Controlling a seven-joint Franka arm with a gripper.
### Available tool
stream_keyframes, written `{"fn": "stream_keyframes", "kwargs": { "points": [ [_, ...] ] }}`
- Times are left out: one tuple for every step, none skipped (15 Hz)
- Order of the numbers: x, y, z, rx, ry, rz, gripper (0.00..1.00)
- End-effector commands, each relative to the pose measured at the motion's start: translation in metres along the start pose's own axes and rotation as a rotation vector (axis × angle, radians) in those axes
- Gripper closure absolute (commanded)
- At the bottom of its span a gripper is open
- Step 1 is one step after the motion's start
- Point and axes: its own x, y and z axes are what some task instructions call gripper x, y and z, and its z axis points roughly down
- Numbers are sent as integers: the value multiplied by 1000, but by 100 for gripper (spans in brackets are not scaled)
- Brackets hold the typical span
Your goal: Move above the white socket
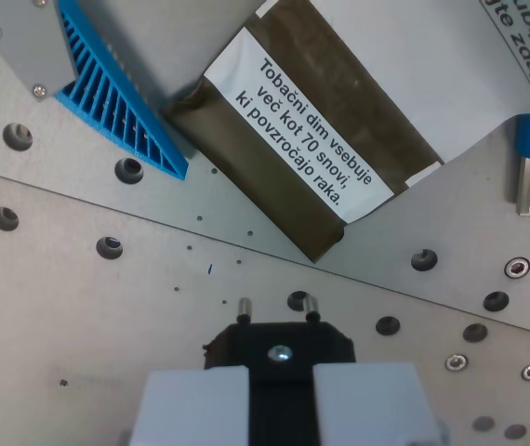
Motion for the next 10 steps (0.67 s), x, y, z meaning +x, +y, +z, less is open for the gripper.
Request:
{"fn": "stream_keyframes", "kwargs": {
  "points": [
    [0,0,0,0,1,0,100],
    [0,0,0,0,1,0,100],
    [0,0,0,0,1,0,100],
    [0,0,0,0,0,0,100],
    [0,0,0,0,1,0,100],
    [0,0,0,0,1,0,100],
    [1,0,0,0,1,1,100],
    [1,0,1,1,1,1,100],
    [1,0,1,1,1,2,100],
    [2,0,2,1,3,2,100]
  ]
}}
